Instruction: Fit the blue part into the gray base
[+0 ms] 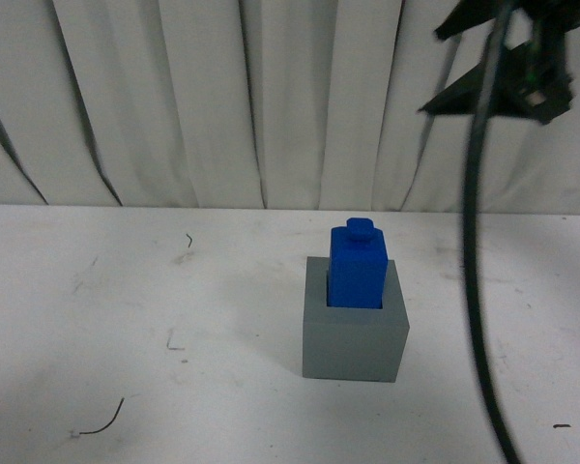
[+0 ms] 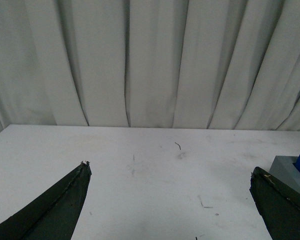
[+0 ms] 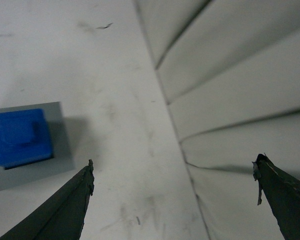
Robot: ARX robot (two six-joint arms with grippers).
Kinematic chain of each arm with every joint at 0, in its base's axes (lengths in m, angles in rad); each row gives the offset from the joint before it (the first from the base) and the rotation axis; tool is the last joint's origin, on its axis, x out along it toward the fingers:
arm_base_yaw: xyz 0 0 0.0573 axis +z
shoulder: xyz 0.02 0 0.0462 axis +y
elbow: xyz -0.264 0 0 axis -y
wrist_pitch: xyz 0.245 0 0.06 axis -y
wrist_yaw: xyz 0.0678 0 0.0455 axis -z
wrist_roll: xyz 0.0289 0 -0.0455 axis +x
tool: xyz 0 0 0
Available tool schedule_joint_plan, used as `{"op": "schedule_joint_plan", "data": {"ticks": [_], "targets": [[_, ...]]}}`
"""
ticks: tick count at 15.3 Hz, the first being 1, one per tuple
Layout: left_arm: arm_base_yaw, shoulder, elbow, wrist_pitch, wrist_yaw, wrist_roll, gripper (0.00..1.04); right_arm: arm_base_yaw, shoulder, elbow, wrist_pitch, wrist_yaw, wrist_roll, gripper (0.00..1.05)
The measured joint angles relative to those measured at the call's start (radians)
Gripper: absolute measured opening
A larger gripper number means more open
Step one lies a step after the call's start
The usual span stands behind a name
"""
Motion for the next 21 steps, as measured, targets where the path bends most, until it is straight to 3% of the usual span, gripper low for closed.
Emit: {"op": "schedule_joint_plan", "data": {"ticks": [3,4,5,6,9,11,15,21], "targets": [[0.000,0.000,0.000,0.000,0.000,0.000,0.98,-0.120,-0.174,-0.233,0.312,-0.074,0.177,0.98],[0.000,0.000,0.000,0.000,0.000,0.000,0.98,-0.269,-0.415,-0.529,0.694,-0.183,0.418,0.98],[0.000,0.000,0.000,0.000,0.000,0.000,0.98,-0.411,-0.574,-0.731,0.926,-0.254,0.584,0.98],[0.000,0.000,0.000,0.000,0.000,0.000,0.98,-0.469,-0.679,-0.862,0.964,-0.103,0.728,0.89],[0.000,0.000,0.000,0.000,0.000,0.000,0.98,-0.510,-0.798,-1.009,0.955,0.055,0.877,0.76],[0.000,0.000,0.000,0.000,0.000,0.000,0.98,-0.560,-1.044,-1.248,0.905,0.106,1.033,0.52],[0.000,0.000,0.000,0.000,0.000,0.000,0.98,-0.423,-1.312,-1.441,0.864,0.229,1.094,0.05],[0.000,0.000,0.000,0.000,0.000,0.000,0.98,-0.274,-1.494,-1.545,0.786,0.380,1.098,0.02]]}}
